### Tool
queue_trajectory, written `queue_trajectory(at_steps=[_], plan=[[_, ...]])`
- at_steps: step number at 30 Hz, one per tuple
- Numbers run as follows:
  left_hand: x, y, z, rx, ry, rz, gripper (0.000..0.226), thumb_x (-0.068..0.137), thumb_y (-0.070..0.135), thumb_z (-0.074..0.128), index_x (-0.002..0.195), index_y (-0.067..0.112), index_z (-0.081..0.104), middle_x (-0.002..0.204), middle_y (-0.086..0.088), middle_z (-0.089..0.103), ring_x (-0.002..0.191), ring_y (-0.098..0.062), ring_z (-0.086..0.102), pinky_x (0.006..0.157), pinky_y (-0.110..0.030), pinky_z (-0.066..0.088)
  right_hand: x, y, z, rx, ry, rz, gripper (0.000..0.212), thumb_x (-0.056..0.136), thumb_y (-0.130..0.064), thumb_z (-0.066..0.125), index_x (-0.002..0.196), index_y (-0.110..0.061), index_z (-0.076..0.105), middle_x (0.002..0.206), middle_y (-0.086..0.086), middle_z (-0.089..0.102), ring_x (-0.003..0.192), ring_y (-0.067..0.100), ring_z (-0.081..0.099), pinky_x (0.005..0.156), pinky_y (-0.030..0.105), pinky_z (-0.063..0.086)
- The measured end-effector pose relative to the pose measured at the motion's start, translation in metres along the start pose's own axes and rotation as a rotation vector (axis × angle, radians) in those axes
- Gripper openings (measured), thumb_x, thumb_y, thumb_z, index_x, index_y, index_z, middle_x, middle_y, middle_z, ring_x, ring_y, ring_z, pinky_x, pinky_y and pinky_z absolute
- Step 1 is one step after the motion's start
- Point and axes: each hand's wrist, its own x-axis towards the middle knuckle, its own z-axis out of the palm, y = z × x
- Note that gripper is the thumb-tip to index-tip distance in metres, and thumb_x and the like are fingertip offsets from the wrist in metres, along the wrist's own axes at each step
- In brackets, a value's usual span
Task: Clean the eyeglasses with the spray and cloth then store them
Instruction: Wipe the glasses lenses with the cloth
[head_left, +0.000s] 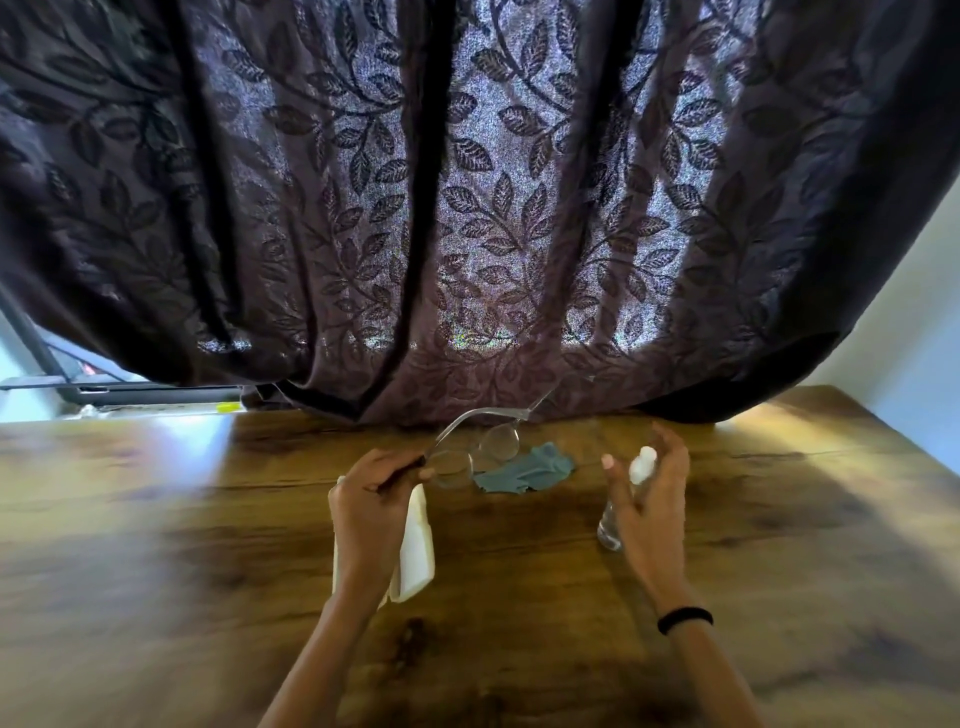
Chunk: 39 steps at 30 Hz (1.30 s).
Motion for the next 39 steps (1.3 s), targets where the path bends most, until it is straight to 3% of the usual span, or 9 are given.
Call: queue_trajectory(at_steps=[4,7,10,15,23,28,31,36,39], plan=[[0.0,-0.002,-0.003,0.005,0.015,-0.006,0.026,0.069,-0.006,0.072,0.087,0.013,0.072,0.079,0.007,0.068,0.076,-0.003,0.064,0.067,-0.009,0.048,0.002,-0.02,0.005,-0.258,0.108,-0.322,0.032,0.087,-0.013,0.055,0.117,-0.006,0.046,0.127,0.019,0.041,0.118,0.022,0.038,0.101,0.02,0.028],[0.0,-0.003,-0.005,0.009,0.028,-0.016,0.025,0.068,-0.007,0.072,0.088,0.008,0.072,0.08,0.007,0.067,0.077,0.003,0.063,0.068,-0.006,0.047,0.006,-0.027,0.019,-0.416,-0.048,-0.491,0.016,0.085,-0.003,0.057,0.101,-0.006,0.058,0.114,0.016,0.054,0.107,0.023,0.048,0.09,0.018,0.035],[0.0,-0.002,-0.006,0.02,0.033,-0.019,0.024,0.069,-0.007,0.072,0.089,0.007,0.072,0.081,0.007,0.067,0.077,0.006,0.062,0.067,-0.004,0.045,0.005,-0.022,0.039,-0.485,-0.304,-0.384,0.016,0.088,-0.005,0.053,0.102,-0.006,0.061,0.112,0.01,0.057,0.098,0.025,0.056,0.076,0.023,0.045],[0.003,-0.003,-0.011,0.051,0.027,-0.02,0.026,0.07,-0.008,0.071,0.089,0.01,0.071,0.081,0.012,0.066,0.077,0.007,0.062,0.067,-0.004,0.045,0.009,0.007,0.071,-0.685,-0.593,-0.206,0.024,0.092,-0.005,0.043,0.111,-0.007,0.056,0.122,0.007,0.051,0.115,0.025,0.046,0.087,0.038,0.05],[0.004,-0.008,-0.016,0.055,0.044,-0.021,0.023,0.067,-0.007,0.073,0.084,0.007,0.072,0.078,0.01,0.066,0.075,0.008,0.062,0.067,-0.003,0.044,0.015,0.018,0.085,-0.72,-0.568,-0.19,0.025,0.087,0.001,0.044,0.104,-0.006,0.061,0.113,0.012,0.059,0.099,0.029,0.057,0.076,0.04,0.052],[0.004,-0.006,-0.016,0.049,0.042,-0.013,0.021,0.067,-0.007,0.073,0.085,0.004,0.072,0.079,0.004,0.068,0.076,0.006,0.062,0.068,-0.004,0.046,0.023,-0.004,0.074,-0.679,-0.521,-0.191,0.011,0.088,-0.015,0.053,0.092,-0.012,0.063,0.103,0.005,0.061,0.095,0.024,0.056,0.072,0.036,0.048],[0.004,-0.005,-0.016,0.054,0.053,0.0,0.021,0.068,-0.008,0.072,0.086,0.004,0.071,0.08,0.006,0.067,0.076,0.008,0.062,0.068,-0.004,0.046,0.033,-0.024,0.059,-0.645,-0.616,-0.11,0.002,0.082,-0.017,0.064,0.083,-0.016,0.066,0.094,0.001,0.065,0.086,0.019,0.059,0.07,0.03,0.047],[0.004,-0.004,-0.016,0.059,0.069,0.027,0.024,0.068,-0.01,0.072,0.088,0.004,0.071,0.08,0.002,0.067,0.076,0.004,0.062,0.068,-0.004,0.046,0.035,-0.055,0.031,0.0,-0.909,0.184,0.01,0.077,-0.005,0.068,0.075,-0.015,0.067,0.09,0.0,0.069,0.086,0.012,0.063,0.077,0.023,0.051],[0.004,-0.001,-0.014,0.043,0.076,0.032,0.025,0.067,-0.011,0.072,0.087,0.005,0.071,0.079,0.003,0.067,0.075,0.001,0.062,0.068,-0.005,0.046,0.025,-0.053,0.03,-0.159,-0.7,0.094,0.007,0.083,-0.002,0.059,0.082,-0.009,0.059,0.087,0.007,0.065,0.081,0.018,0.061,0.07,0.026,0.05]])
